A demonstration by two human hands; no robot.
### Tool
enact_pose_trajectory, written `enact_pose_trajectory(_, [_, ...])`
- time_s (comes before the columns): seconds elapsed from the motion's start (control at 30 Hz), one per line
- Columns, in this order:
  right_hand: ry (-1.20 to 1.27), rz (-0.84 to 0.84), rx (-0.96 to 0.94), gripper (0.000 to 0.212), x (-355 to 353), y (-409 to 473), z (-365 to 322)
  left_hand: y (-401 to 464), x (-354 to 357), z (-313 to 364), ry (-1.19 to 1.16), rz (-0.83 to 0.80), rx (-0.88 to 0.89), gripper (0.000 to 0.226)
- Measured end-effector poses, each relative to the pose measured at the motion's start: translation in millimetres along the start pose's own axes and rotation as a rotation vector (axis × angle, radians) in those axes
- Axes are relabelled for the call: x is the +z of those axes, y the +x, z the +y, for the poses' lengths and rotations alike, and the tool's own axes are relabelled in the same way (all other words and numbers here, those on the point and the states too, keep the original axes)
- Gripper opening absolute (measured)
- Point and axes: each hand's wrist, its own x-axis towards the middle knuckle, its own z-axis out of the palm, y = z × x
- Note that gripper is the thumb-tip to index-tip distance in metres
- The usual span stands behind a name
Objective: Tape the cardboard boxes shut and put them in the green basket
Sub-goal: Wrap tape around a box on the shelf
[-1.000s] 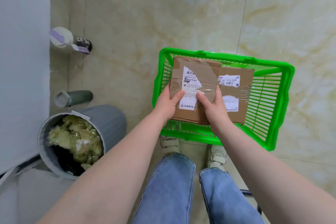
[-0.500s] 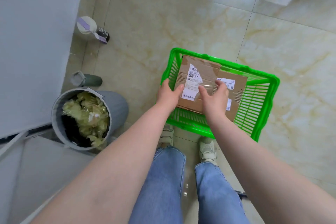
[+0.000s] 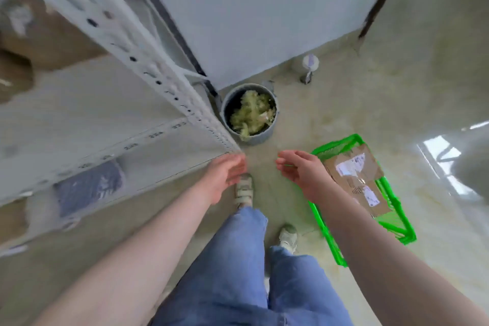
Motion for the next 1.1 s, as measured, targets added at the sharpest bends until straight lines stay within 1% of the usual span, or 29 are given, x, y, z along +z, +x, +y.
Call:
enact_pose_trajectory(0.1, [-0.204, -0.166, 0.019, 0.004, 73.3, -25.3, -14.0, -48.4, -71.6, -5.9, -0.279, 0.151, 0.02, 0.017])
enact_pose_trajectory(0.2, [-0.375, -0.316, -0.027, 0.006, 151.8, -50.4, -29.6, -86.3, -135.0, -4.1, -0.481, 0.246, 0.086, 0.016])
enact_pose_trajectory(0.3, [-0.504, -0.439, -0.107, 0.01, 231.7, -65.5, -42.0, -108.7, -193.2, 5.3, -0.611, 0.299, 0.198, 0.013])
enact_pose_trajectory(0.4, [-0.546, -0.482, -0.161, 0.01, 312.5, -70.9, -41.0, -120.6, -252.3, 18.4, -0.683, 0.325, 0.274, 0.01])
enact_pose_trajectory(0.57, [-0.506, -0.436, -0.183, 0.015, 447.2, -69.9, -10.7, -129.6, -372.1, 44.4, -0.718, 0.333, 0.345, 0.01])
enact_pose_trajectory(0.67, [-0.467, -0.359, -0.231, 0.017, 525.4, -70.0, 3.5, -131.2, -450.0, 70.5, -0.666, 0.379, 0.377, 0.009])
enact_pose_trajectory(0.77, [-0.427, -0.263, -0.286, 0.022, 588.4, -65.3, 3.1, -135.4, -512.0, 105.2, -0.578, 0.396, 0.395, 0.009])
enact_pose_trajectory(0.83, [-0.409, -0.193, -0.324, 0.028, 617.1, -55.8, -2.5, -132.8, -539.1, 128.6, -0.479, 0.409, 0.423, 0.01])
enact_pose_trajectory(0.93, [-0.431, -0.068, -0.369, 0.042, 641.4, -36.8, -15.4, -119.1, -558.5, 154.5, -0.318, 0.422, 0.484, 0.015])
enact_pose_trajectory(1.03, [-0.485, 0.018, -0.387, 0.057, 654.0, -14.6, -31.1, -100.5, -565.4, 174.0, -0.148, 0.406, 0.515, 0.007])
enact_pose_trajectory(1.1, [-0.525, 0.06, -0.411, 0.063, 659.6, 0.3, -39.6, -84.6, -568.4, 185.8, -0.073, 0.369, 0.48, 0.044])
